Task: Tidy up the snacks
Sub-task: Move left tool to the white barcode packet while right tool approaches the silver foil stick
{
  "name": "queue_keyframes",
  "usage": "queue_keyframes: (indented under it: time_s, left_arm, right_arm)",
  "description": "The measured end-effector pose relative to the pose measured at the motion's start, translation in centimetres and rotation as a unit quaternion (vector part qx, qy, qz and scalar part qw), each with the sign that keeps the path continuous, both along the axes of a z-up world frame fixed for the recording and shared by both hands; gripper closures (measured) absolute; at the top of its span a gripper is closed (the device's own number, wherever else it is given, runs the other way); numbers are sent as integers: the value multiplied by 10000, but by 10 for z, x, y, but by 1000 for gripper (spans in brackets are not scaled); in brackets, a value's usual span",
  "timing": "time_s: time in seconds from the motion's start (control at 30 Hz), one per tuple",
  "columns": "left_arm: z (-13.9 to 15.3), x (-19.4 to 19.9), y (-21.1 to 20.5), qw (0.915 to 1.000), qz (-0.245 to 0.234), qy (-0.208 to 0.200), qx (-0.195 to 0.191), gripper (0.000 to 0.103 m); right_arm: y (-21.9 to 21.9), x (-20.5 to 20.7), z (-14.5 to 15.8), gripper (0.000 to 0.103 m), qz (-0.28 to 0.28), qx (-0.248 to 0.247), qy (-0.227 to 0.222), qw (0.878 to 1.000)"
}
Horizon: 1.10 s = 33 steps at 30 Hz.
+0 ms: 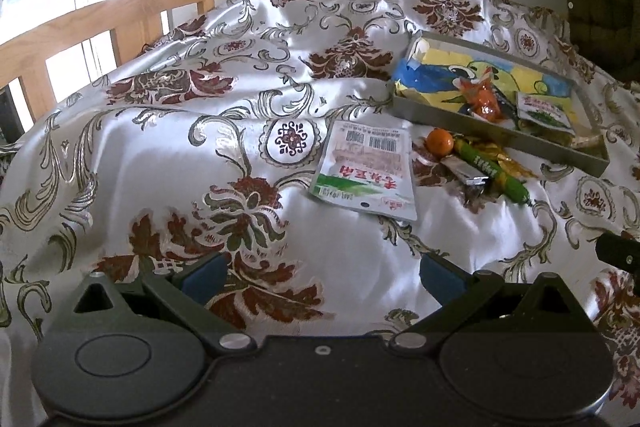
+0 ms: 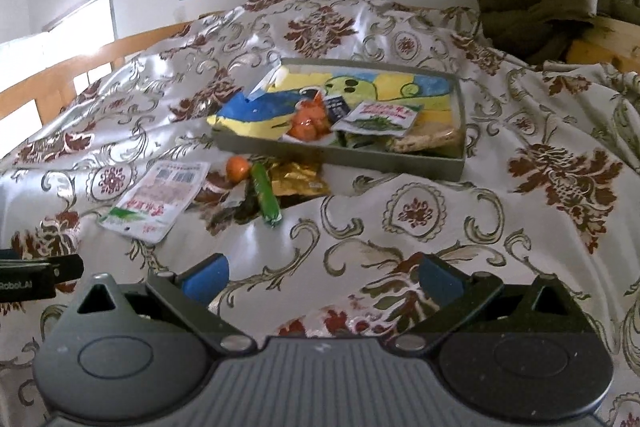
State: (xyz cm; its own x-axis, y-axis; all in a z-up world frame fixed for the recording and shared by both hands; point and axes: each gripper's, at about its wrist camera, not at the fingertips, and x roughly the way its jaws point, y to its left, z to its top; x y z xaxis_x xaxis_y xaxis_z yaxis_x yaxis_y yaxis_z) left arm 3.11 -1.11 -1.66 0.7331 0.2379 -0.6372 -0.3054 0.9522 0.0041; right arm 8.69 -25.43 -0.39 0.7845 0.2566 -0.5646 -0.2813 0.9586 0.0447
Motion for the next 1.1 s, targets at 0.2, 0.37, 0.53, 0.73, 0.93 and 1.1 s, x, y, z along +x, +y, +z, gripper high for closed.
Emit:
queue_keyframes:
  time_s: [0.2, 0.37, 0.53, 0.73, 0.93, 1.1]
  left_arm:
    - [-2, 1, 3, 10000, 69, 15, -1, 1]
    - [-1, 2, 6, 9999, 104, -25, 27, 1]
    - [0, 3, 9, 9998, 166, -58, -21, 1]
    - [0, 4, 11, 9998, 184, -62, -3, 1]
    - [2, 8, 14, 9996, 253, -113, -11, 1]
    - [7, 17, 15, 9996, 195, -168, 66, 1]
  right_arm:
    - [9, 2, -4, 0, 144, -81, -7, 9999]
    - [14, 2, -5, 0, 229, -87, -80, 9997]
    - [19, 2, -6, 0, 300, -148, -105, 9994]
    - [21, 2, -7, 0, 339, -173, -142, 9992]
    - [22, 1, -7, 0, 378, -159, -182, 9990]
    - [24, 1, -7, 0, 413, -179, -206, 9988]
